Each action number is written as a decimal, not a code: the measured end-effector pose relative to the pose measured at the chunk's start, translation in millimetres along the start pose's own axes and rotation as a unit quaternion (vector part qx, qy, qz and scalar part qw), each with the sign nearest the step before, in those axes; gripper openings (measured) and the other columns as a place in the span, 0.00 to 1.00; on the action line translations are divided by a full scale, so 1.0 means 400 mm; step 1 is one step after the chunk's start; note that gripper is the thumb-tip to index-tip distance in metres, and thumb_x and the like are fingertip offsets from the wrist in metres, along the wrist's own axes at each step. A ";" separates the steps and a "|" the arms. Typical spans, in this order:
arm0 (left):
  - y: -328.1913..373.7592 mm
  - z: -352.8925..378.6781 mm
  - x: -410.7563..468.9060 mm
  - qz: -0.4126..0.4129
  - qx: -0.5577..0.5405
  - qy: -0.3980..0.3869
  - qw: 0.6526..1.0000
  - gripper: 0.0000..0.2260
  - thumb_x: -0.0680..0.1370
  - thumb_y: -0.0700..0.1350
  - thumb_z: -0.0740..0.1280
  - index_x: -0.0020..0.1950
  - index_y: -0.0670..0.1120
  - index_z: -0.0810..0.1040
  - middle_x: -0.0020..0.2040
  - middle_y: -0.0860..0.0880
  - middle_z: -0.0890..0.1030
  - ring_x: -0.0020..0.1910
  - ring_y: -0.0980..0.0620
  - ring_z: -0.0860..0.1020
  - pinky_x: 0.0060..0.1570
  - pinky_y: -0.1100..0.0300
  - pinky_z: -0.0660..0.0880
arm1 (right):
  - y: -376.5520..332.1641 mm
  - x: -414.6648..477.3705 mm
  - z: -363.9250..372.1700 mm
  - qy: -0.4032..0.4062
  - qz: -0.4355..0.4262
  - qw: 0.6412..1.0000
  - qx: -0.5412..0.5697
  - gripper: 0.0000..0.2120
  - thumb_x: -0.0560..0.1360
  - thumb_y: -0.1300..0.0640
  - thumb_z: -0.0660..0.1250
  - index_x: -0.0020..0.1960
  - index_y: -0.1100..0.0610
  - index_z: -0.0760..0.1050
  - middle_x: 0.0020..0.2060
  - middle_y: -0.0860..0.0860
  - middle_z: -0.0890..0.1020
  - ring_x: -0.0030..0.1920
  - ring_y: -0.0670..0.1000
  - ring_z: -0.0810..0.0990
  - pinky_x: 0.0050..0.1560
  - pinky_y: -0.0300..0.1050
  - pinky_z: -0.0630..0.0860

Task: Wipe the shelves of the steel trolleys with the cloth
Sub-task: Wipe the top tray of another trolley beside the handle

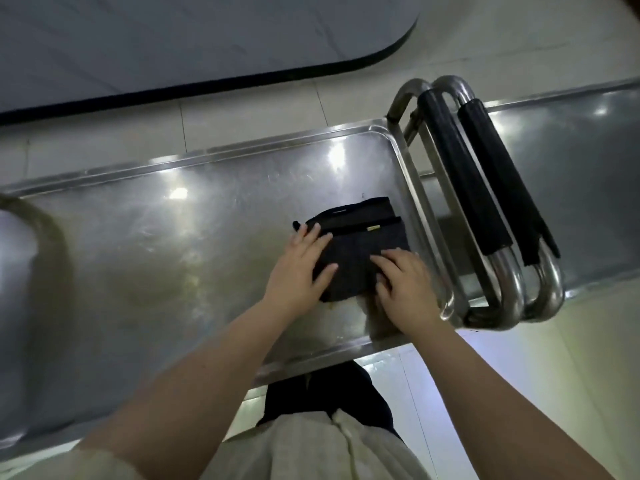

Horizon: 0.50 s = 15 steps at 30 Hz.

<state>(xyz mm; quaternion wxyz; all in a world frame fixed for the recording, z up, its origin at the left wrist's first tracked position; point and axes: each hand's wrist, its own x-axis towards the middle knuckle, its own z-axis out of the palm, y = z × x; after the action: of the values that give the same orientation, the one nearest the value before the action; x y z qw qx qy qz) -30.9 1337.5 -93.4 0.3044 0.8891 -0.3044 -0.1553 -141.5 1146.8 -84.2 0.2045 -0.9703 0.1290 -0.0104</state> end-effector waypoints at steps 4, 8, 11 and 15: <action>-0.100 -0.041 0.110 -0.156 0.115 0.027 0.981 0.25 0.85 0.53 0.50 0.81 0.50 0.48 0.81 0.45 0.46 0.79 0.43 0.40 0.76 0.47 0.39 | -0.046 0.113 0.046 -0.103 0.018 0.992 -0.071 0.30 0.79 0.40 0.57 0.78 0.42 0.53 0.79 0.50 0.54 0.77 0.64 0.47 0.74 0.64 0.37; -0.179 -0.044 0.170 -0.152 0.226 0.013 0.962 0.26 0.83 0.58 0.46 0.80 0.58 0.41 0.81 0.47 0.44 0.78 0.41 0.39 0.75 0.42 0.36 | -0.038 0.161 0.113 -0.136 0.038 0.975 -0.172 0.34 0.75 0.28 0.42 0.74 0.34 0.30 0.77 0.46 0.31 0.73 0.64 0.27 0.61 0.73 0.23; -0.208 -0.033 0.184 -0.149 0.250 0.009 0.957 0.26 0.82 0.62 0.43 0.79 0.61 0.39 0.81 0.50 0.44 0.78 0.42 0.38 0.73 0.38 0.35 | -0.022 0.158 0.134 -0.134 0.031 0.973 -0.187 0.33 0.74 0.28 0.39 0.75 0.34 0.32 0.78 0.48 0.37 0.75 0.65 0.31 0.65 0.76 0.30; -0.226 -0.021 0.186 -0.151 0.257 0.011 0.955 0.27 0.81 0.64 0.40 0.79 0.61 0.42 0.81 0.50 0.43 0.78 0.42 0.39 0.73 0.38 0.35 | 0.007 0.077 0.134 -0.124 0.002 0.977 -0.175 0.33 0.76 0.29 0.42 0.78 0.37 0.42 0.80 0.51 0.45 0.77 0.67 0.39 0.68 0.77 0.39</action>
<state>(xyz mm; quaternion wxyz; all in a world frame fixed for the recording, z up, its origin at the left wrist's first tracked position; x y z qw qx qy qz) 70.3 1350.8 -151.2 0.0421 0.9745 -0.1928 -0.1066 -108.3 1157.8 -135.5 0.0464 -0.9845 0.1044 0.1331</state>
